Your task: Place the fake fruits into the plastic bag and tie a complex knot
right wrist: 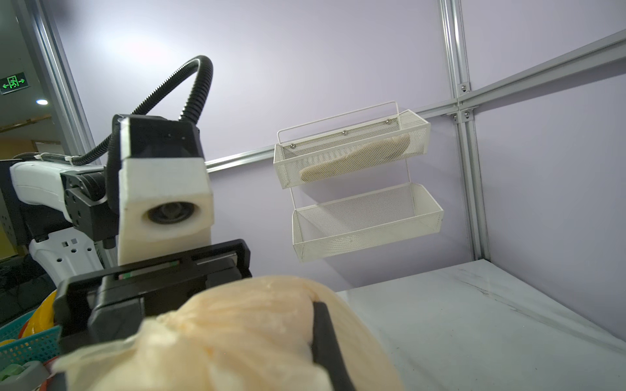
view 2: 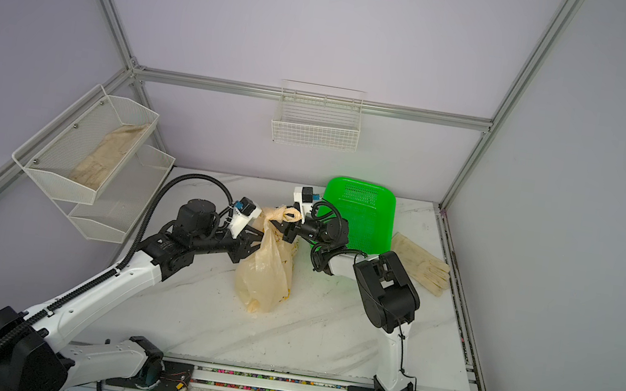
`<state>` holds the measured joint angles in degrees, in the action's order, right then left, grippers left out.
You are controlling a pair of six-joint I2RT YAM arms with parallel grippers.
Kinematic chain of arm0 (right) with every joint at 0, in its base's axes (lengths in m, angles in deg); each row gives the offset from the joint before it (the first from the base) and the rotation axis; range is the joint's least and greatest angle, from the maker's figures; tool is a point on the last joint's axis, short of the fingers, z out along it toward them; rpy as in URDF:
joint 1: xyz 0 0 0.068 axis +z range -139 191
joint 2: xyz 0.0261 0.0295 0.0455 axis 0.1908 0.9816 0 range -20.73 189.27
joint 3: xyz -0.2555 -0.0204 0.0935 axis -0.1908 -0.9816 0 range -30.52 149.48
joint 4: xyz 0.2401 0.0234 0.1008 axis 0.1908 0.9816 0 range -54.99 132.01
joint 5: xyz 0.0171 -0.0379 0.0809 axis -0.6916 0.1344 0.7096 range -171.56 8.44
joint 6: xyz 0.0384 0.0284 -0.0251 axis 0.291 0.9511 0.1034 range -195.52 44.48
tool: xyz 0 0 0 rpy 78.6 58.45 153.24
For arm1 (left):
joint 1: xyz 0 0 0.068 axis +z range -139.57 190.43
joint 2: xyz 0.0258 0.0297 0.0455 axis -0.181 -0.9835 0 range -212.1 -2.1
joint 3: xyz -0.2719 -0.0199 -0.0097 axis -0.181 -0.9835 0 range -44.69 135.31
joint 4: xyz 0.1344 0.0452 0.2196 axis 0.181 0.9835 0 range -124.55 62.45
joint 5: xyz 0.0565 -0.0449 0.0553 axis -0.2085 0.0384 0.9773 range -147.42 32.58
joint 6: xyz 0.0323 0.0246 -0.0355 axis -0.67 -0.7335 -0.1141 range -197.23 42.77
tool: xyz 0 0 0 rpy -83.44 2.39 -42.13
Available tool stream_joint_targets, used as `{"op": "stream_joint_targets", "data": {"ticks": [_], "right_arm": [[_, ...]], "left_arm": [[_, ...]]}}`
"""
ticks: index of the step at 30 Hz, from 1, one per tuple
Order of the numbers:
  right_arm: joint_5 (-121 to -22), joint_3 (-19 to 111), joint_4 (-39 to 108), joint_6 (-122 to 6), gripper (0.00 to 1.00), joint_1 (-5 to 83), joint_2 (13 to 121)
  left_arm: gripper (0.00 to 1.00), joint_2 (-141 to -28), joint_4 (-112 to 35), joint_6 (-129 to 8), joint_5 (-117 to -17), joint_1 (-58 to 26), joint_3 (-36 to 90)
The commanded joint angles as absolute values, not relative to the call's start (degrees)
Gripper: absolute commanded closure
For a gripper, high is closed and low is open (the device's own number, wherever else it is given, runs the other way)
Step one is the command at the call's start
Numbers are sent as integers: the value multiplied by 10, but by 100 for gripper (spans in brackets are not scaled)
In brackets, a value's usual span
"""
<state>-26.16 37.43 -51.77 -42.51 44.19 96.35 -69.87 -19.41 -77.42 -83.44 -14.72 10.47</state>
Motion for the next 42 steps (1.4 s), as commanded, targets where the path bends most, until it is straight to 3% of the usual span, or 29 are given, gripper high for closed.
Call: {"op": "stream_joint_targets", "data": {"ticks": [1, 8, 17, 26, 42], "right_arm": [[-241, 392, -565, -406, 100, 446, 968], [-227, 394, -543, -422, 100, 448, 964], [-222, 398, -520, -438, 100, 452, 959], [-228, 399, -517, -442, 100, 455, 956], [-221, 401, -503, -458, 100, 455, 958]], "left_arm": [[60, -677, -184, -783, -807, -146, 136], [57, -629, -156, -882, -725, -136, 134], [69, -633, -171, -1003, -670, -105, 154], [73, -669, -188, -1083, -740, -106, 176], [73, -705, -265, -1076, -770, -96, 187]]}}
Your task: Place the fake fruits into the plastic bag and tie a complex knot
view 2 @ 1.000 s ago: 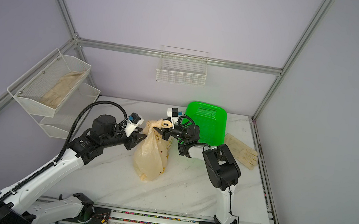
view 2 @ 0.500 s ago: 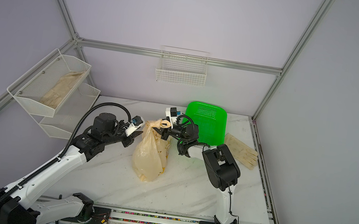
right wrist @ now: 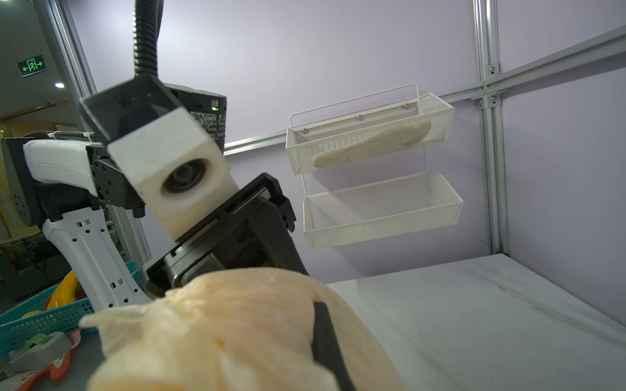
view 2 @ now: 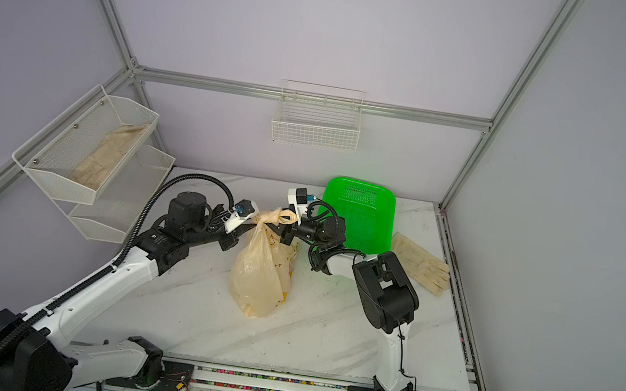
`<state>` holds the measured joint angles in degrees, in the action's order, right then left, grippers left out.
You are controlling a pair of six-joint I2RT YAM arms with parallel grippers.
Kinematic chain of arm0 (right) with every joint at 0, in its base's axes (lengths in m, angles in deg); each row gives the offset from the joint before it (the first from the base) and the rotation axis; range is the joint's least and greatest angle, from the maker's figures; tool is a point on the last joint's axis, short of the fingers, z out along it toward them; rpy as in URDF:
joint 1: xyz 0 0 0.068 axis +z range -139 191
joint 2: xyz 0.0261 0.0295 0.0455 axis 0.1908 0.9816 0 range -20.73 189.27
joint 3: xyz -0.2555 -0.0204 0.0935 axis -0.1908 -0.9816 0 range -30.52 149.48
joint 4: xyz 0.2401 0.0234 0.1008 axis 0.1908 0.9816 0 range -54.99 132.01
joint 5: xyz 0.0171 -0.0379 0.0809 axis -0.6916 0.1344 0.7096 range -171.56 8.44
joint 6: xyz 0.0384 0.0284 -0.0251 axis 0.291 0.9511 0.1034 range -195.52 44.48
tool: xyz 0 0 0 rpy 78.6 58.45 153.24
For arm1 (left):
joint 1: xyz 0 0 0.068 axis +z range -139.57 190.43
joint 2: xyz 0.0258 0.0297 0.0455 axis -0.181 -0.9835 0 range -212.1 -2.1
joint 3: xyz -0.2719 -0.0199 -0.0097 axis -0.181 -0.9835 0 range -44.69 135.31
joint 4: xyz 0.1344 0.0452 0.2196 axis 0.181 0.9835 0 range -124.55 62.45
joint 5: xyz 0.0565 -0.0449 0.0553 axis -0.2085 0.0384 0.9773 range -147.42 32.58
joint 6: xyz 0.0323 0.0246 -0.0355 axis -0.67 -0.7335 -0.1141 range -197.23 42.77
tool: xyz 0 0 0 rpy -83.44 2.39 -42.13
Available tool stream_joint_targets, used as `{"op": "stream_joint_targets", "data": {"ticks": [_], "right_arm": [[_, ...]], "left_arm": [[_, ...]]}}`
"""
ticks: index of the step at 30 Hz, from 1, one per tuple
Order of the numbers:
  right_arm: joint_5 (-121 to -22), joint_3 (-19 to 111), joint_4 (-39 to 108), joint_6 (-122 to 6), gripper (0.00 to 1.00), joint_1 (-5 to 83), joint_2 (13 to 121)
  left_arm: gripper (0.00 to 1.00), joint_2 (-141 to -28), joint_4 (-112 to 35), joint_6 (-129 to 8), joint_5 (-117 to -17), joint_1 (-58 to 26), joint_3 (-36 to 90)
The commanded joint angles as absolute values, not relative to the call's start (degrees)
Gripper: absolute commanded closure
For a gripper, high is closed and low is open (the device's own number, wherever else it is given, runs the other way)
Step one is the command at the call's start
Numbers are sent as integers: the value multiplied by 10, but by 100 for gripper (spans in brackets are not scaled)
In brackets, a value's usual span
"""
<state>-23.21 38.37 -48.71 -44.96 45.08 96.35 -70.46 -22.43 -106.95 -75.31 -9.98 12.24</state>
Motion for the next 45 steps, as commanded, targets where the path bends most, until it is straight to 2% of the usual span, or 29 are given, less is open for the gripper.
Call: {"op": "stream_joint_targets", "data": {"ticks": [1, 22, 34, 45], "right_arm": [[-221, 401, -503, -457, 100, 455, 958], [-226, 405, -475, -475, 100, 455, 956], [-231, 408, -452, -495, 100, 455, 955], [-242, 410, -403, -528, 100, 455, 951]], "left_arm": [[73, -707, -266, -1076, -771, -96, 189], [69, -710, -249, -1117, -824, -95, 210], [84, -701, -218, -1127, -820, -95, 211], [94, -693, -169, -1154, -800, -95, 227]]}}
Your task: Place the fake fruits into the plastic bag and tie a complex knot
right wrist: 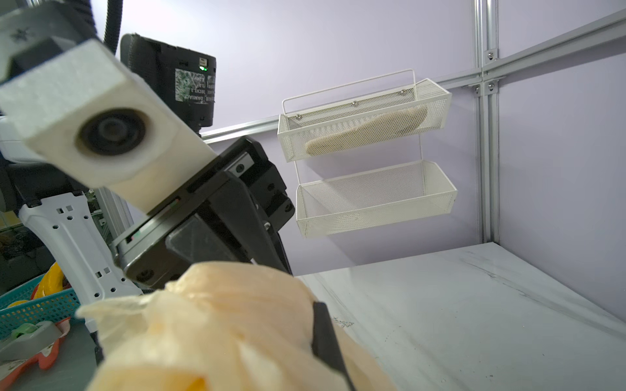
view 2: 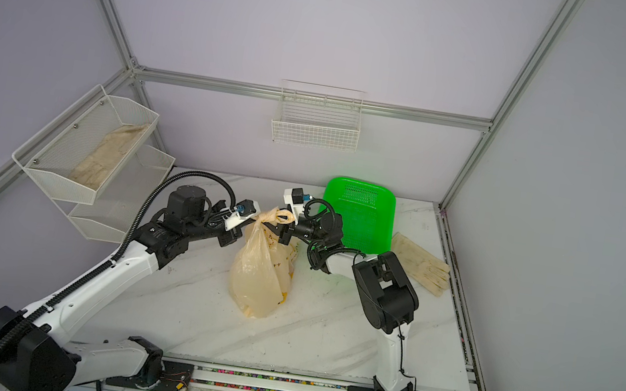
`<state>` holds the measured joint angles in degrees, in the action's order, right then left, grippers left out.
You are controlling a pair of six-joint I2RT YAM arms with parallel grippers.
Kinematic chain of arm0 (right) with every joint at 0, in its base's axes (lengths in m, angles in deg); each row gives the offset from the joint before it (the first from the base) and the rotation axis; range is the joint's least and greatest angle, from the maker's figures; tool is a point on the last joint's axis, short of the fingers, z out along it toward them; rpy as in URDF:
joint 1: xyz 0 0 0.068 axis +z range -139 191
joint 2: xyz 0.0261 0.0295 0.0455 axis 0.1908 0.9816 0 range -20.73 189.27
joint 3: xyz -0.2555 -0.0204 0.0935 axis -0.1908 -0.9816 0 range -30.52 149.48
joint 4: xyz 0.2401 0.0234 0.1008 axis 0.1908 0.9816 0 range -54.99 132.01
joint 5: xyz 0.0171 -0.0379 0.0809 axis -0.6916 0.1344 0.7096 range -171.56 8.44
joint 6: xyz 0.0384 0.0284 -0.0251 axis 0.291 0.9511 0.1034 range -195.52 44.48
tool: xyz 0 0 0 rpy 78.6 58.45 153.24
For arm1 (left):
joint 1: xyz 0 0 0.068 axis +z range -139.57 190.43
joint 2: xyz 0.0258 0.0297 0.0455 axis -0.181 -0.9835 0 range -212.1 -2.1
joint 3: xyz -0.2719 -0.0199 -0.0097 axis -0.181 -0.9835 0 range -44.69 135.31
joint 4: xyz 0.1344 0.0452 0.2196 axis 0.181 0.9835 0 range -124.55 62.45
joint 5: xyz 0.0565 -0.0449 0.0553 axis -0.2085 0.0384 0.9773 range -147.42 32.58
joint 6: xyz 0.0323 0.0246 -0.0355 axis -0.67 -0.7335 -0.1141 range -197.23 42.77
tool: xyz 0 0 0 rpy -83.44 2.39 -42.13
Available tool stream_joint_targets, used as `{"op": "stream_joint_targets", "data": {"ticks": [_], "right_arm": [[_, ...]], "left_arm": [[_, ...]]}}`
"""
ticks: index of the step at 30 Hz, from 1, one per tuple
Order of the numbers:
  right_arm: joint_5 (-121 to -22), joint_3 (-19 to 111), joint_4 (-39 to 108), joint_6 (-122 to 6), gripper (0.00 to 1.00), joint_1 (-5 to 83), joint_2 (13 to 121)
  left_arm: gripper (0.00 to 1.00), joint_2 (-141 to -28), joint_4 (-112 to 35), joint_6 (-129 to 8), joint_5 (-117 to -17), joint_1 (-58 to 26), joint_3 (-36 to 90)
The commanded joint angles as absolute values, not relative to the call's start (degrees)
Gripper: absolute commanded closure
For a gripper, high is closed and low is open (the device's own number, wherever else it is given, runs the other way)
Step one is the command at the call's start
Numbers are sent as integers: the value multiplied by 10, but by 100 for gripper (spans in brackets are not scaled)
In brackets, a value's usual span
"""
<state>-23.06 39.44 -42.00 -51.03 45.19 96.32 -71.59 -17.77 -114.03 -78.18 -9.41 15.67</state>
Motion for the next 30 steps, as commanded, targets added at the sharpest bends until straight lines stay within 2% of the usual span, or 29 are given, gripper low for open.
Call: {"op": "stream_joint_targets", "data": {"ticks": [1, 3, 7, 18, 28, 30], "right_arm": [[-243, 411, -395, -535, 100, 455, 949], [-245, 412, -381, -547, 100, 455, 945], [-242, 414, -384, -544, 100, 456, 947], [-243, 414, -381, -545, 100, 455, 945], [-242, 412, -388, -540, 100, 457, 947], [-241, 409, -385, -544, 100, 456, 945]], "left_arm": [[94, -693, -164, -1155, -799, -95, 228], [94, -692, -155, -1160, -795, -95, 231], [83, -690, -149, -1169, -788, -95, 230], [84, -695, -139, -1176, -792, -95, 233], [100, -708, -140, -1169, -792, -95, 242], [100, -707, -142, -1162, -788, -95, 241]]}}
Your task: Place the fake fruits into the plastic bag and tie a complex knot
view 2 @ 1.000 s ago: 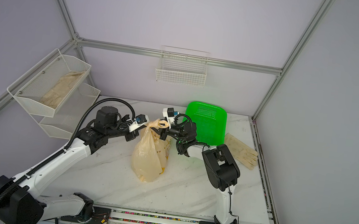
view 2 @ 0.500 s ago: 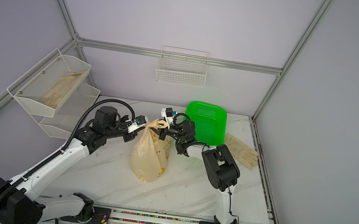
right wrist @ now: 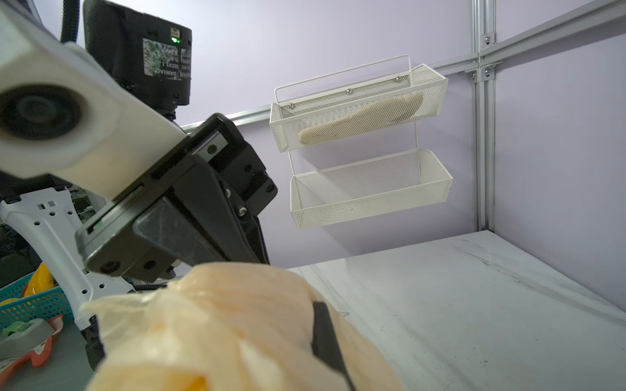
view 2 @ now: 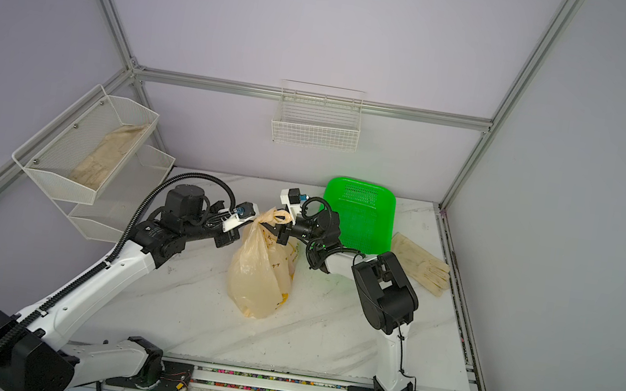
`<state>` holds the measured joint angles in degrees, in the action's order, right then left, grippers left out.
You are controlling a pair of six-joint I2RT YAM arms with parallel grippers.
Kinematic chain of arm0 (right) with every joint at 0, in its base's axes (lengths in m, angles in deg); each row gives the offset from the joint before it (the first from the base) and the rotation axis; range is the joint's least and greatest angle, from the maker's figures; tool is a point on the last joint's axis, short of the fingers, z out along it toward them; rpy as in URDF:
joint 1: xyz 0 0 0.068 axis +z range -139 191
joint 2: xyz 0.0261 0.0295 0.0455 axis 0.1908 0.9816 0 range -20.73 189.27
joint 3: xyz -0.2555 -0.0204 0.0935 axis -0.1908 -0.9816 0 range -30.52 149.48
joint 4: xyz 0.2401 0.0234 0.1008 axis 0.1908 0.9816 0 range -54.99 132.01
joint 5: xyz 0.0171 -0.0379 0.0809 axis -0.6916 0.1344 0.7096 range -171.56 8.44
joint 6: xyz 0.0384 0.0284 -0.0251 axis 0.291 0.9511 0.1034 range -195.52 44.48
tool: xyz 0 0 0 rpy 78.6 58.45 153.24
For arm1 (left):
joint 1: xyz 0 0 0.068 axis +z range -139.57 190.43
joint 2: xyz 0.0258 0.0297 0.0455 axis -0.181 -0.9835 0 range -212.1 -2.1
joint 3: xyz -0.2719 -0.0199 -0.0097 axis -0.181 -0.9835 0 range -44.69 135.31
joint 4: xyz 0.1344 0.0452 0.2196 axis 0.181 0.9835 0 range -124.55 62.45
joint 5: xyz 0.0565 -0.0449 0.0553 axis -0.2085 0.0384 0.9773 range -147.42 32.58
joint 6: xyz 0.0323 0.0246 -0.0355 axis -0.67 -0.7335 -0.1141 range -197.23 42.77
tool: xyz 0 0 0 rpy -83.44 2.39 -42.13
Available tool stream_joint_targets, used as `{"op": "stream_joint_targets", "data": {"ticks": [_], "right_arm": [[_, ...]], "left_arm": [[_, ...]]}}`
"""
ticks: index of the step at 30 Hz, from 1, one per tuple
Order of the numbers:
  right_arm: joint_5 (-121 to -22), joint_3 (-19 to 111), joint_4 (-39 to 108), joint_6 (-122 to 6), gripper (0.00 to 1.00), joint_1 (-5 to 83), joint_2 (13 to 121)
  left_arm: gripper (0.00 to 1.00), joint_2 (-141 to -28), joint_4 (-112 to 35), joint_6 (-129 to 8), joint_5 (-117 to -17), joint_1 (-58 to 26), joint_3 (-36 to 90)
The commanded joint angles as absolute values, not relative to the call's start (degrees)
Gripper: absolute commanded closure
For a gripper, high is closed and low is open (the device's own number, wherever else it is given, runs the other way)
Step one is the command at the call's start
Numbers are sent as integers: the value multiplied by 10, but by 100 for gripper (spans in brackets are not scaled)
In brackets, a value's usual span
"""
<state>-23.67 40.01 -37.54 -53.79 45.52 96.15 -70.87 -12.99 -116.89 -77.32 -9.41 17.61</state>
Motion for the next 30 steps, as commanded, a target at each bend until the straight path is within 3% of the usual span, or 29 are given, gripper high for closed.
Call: {"op": "stream_joint_targets", "data": {"ticks": [1, 5, 13, 20, 23, 25, 30], "right_arm": [[-242, 407, -381, -548, 100, 456, 943], [-252, 401, -364, -564, 99, 452, 933], [-262, 381, -338, -591, 74, 439, 915], [-278, 363, -282, -640, 64, 429, 884], [-297, 350, -219, -690, 60, 421, 856], [-318, 336, -169, -730, 49, 415, 832], [-368, 305, -52, -799, 39, 401, 764]], "left_arm": [[100, -707, -146, -1155, -781, -95, 240], [100, -701, -133, -1131, -754, -95, 245], [100, -701, -105, -1114, -716, -95, 249], [100, -702, -100, -1102, -708, -95, 248], [100, -701, -100, -1097, -708, -95, 248], [100, -699, -100, -1094, -710, -95, 248], [100, -698, -107, -1093, -713, -96, 241]]}}
